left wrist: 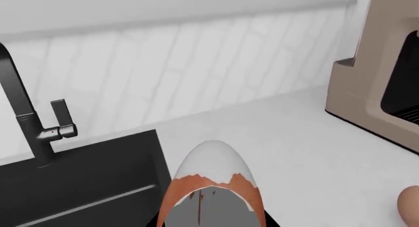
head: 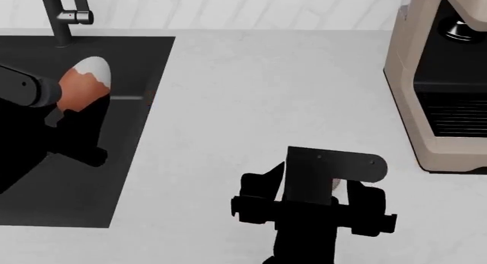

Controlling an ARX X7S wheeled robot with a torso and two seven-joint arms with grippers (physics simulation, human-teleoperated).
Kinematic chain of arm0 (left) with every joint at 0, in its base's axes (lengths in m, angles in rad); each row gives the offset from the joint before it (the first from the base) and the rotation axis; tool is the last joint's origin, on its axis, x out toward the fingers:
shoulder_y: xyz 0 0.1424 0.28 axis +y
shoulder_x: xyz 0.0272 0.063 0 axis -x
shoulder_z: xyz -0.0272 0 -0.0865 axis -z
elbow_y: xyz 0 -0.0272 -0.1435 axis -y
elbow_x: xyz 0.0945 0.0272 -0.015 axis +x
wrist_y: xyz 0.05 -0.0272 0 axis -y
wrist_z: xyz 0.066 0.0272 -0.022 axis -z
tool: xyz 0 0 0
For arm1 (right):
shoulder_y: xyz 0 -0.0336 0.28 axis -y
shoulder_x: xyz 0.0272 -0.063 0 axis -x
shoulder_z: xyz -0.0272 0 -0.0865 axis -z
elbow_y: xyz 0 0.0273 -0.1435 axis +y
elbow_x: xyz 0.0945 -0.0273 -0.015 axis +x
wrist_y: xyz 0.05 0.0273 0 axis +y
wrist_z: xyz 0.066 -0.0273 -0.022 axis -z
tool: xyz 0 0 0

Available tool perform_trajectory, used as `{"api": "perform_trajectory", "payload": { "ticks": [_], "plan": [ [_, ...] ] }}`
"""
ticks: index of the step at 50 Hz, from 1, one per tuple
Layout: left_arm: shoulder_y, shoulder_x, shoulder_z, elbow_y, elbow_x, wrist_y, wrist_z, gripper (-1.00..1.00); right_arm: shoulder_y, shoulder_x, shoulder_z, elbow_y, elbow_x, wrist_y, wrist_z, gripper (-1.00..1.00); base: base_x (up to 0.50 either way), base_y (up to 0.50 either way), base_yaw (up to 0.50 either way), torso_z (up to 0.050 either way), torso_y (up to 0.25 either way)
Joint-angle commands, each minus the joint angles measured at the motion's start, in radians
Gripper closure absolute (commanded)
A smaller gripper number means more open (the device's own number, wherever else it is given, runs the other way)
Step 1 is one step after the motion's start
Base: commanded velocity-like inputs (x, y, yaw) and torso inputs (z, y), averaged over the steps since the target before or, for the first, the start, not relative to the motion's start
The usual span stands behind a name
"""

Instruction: Place the eggs and milk next to the bowl.

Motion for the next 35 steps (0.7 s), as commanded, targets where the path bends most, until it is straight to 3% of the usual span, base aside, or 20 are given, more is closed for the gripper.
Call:
{"api": "perform_trajectory", "payload": {
  "ticks": [1,35],
  "plan": [
    [0.005,-0.007,0.002,-0.001,-0.010,-0.001,-0.014,1.00,0.041,0.005,-0.013,0.136,0.008,-0.063,0.011,-1.00,0.00,0.00,0.00,0.000,0.000],
    [0.020,-0.027,0.001,0.032,-0.029,-0.020,-0.029,1.00,0.106,0.022,-0.054,0.447,0.026,-0.246,-0.001,-1.00,0.00,0.00,0.00,0.000,0.000]
  ]
}}
